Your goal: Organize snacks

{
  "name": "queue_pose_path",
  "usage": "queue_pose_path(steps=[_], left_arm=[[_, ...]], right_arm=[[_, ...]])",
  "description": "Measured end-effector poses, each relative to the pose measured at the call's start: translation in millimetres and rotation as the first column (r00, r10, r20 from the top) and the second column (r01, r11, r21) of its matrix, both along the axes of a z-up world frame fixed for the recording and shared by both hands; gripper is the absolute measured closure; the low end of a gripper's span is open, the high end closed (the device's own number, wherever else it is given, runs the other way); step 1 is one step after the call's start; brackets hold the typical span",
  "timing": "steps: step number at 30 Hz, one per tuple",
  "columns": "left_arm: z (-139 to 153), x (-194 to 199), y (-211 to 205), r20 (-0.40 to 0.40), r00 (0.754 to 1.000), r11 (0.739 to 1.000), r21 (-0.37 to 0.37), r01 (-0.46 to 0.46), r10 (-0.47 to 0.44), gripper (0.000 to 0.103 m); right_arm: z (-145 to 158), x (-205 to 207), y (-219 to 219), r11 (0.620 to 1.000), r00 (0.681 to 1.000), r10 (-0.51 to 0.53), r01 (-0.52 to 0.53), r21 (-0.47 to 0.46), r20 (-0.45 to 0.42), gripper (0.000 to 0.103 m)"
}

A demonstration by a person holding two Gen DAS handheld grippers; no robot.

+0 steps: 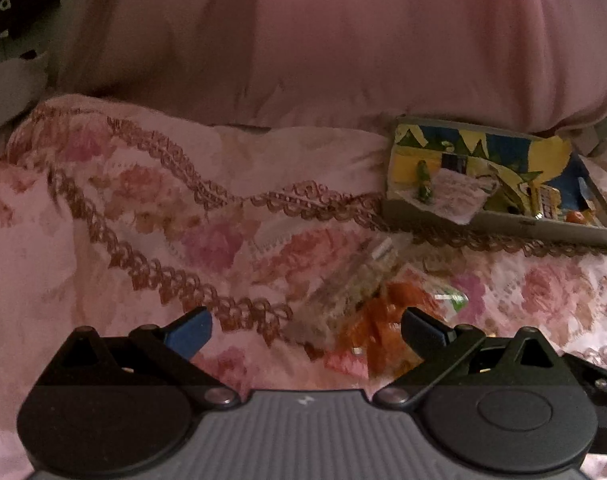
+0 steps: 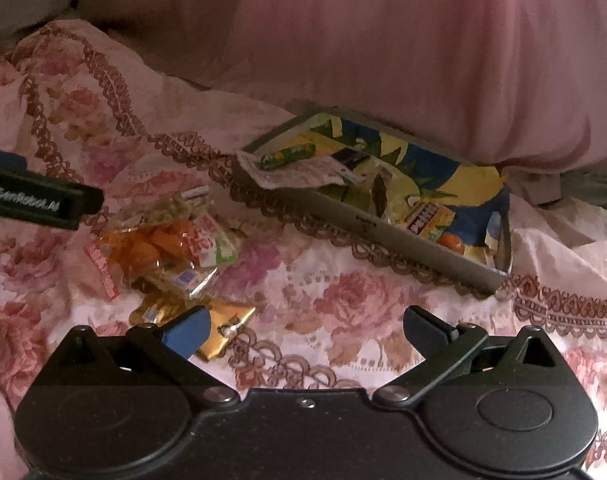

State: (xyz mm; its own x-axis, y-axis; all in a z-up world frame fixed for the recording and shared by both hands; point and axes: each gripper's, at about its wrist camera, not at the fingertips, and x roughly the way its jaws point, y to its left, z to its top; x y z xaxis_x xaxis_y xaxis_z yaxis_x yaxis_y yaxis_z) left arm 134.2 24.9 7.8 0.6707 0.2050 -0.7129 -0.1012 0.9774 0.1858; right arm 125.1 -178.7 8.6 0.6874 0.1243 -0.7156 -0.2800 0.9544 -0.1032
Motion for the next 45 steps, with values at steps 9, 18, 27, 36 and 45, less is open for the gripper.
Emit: queue_pose_path(steps=[9,18,27,36,45], left_arm=[[-13.3,11.0,12.0,0.033,0.999,0.999,0.004,0.032,-0.032,0.000],[-17.8,23.3,24.5,0.004,0.998,0.997,-0.051,0.066,-0.066,0.000],[-23.0,49.9,46.9,-0.109,0.994,0.997,-0.076,0.019,-0.028,0.000],[-44.5,85.5,56.1,-0.158,0.986,0.993,-0.116,0.036,-0.054,0.000],[-57.4,99.5,61.0,-0.134,0.982,0.983,-0.150,0.110,-0.131,0.000]], right_arm=[[-15.7,0.8,-4.7,1.000,1.000,0.013,-0.013,0.002,0.025,0.001],[-38.9,7.2,12.2,0.995,0.996,0.091,-0.090,0.032,-0.021,0.001],[-50.6,20.2,25.1,0.985,0.988,0.140,-0.132,0.107,-0.069,0.001],[-50.1,36.4,50.0,0.962,0.985,0.126,-0.091,0.257,-0.119,0.001],[-57.8,48.6,88.0,0.944,0.976,0.061,0.011,0.329,-0.208,0.001]])
